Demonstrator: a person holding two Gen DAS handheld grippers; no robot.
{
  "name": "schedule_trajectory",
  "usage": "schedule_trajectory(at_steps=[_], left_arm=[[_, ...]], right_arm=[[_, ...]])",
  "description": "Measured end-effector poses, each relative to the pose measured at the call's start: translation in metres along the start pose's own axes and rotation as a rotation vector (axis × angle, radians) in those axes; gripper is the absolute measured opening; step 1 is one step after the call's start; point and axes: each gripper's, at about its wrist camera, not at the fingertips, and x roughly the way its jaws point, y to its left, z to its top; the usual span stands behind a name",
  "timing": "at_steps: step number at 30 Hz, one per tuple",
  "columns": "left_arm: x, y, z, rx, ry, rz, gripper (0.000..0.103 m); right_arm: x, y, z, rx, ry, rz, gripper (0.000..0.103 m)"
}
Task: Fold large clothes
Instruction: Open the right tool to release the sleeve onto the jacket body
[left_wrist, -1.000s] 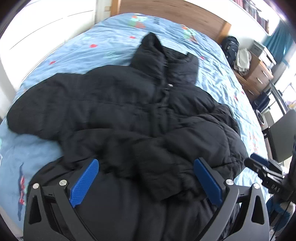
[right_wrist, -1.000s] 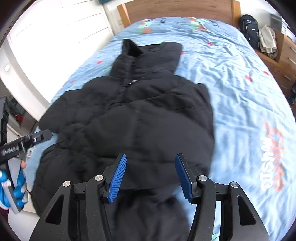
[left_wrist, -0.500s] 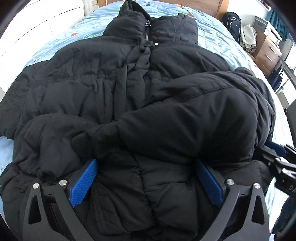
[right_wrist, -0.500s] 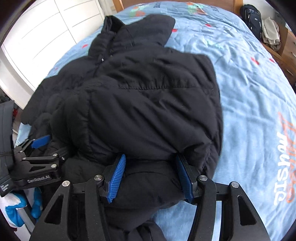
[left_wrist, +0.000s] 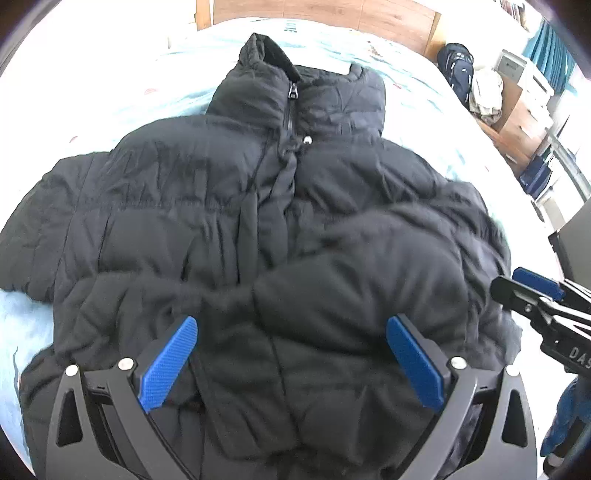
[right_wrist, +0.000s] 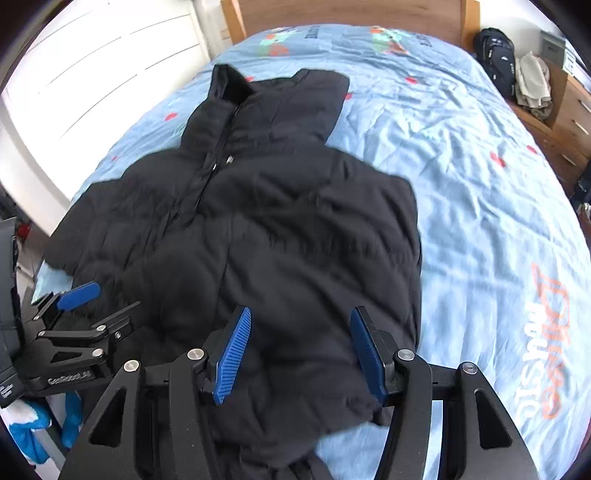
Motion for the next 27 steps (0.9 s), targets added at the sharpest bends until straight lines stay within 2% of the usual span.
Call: schedule_trajectory(at_steps=[3, 5, 8, 16, 22, 27], left_arm=[[0.020, 0.000, 0.008, 0.001, 0.028, 0.019, 0.103], [0.040, 0.001, 0.004, 0.020, 0.080, 0.028, 0.103], [0.049, 0.003, -0.003, 0.034, 0.094, 0.021, 0.103], [0.013, 0.023, 0.002, 0.012, 0.050, -0.024, 0.103], [-0.022, 0.077, 0.002, -0.023, 0.049, -0.038, 0.103], [-0.042, 0.154, 0.002, -0.116, 0.065, -0.022, 0.103]], right_arm=[[0.019, -0.006, 0.002, 0.050, 0.025, -0.032, 0.058], [0.037, -0.010, -0.006, 0.082, 0.060, -0.037, 0.060], [0.051, -0.009, -0.017, 0.112, 0.086, -0.048, 0.061], [0.026, 0.003, -0.006, 0.116, 0.066, -0.100, 0.061], [-0.003, 0.035, -0.008, 0.134, 0.030, -0.114, 0.061], [-0.016, 0.071, -0.010, 0.157, 0.025, -0.105, 0.061]])
